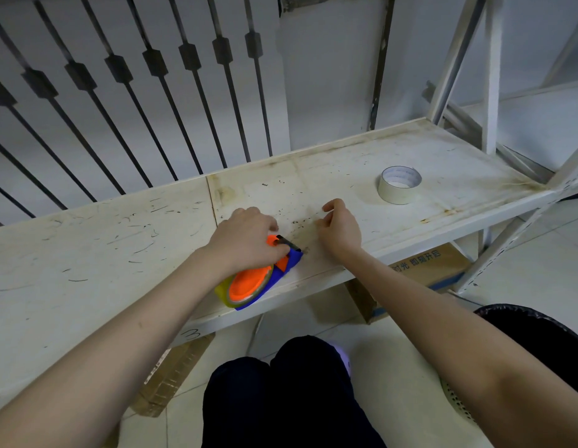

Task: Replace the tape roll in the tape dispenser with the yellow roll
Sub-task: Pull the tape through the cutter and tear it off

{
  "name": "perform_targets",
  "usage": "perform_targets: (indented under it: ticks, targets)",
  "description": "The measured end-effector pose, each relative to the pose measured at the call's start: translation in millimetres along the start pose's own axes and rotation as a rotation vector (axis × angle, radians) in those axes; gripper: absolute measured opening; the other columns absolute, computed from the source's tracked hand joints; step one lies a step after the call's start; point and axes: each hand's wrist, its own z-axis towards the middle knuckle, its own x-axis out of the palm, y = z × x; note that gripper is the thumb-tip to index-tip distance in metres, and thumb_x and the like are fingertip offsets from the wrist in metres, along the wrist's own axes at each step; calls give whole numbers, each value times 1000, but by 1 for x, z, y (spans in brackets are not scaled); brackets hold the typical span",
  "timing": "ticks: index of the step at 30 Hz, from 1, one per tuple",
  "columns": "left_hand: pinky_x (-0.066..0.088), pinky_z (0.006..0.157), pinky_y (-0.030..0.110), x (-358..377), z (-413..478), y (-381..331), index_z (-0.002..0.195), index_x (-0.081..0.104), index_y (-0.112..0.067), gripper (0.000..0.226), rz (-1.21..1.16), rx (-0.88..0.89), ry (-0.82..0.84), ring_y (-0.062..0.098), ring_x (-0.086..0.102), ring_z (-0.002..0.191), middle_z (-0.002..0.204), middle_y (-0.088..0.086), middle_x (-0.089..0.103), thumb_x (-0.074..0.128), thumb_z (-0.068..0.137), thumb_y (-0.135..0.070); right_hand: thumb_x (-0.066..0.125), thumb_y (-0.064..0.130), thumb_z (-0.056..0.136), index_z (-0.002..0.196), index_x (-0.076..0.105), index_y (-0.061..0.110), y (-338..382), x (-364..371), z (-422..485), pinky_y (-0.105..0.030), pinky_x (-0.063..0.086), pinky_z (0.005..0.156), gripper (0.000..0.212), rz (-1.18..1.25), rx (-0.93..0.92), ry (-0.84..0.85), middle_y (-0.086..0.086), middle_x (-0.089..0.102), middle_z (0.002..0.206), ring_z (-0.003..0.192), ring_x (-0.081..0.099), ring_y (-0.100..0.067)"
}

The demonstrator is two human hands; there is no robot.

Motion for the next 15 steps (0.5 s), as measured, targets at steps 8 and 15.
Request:
perform_targets:
  ticks: [8, 15]
  targets:
    - [39, 72, 34, 17, 34, -30, 61, 42, -18, 54, 88, -167, 233, 21, 50, 76, 65, -2, 46, 65, 65, -67, 51, 14, 87, 114, 49, 14, -5, -2, 0, -28, 39, 60, 27, 155, 53, -19, -2, 56, 88, 77, 52, -17]
    - [32, 57, 29, 15, 33, -21, 64, 41, -18, 39, -5, -188, 89, 16, 45, 61, 65, -1, 47, 71, 64, -43, 57, 17, 86, 109, 50, 16, 2, -14, 3, -24, 42, 56, 25, 315, 129, 20, 6, 51, 77, 69, 52, -11]
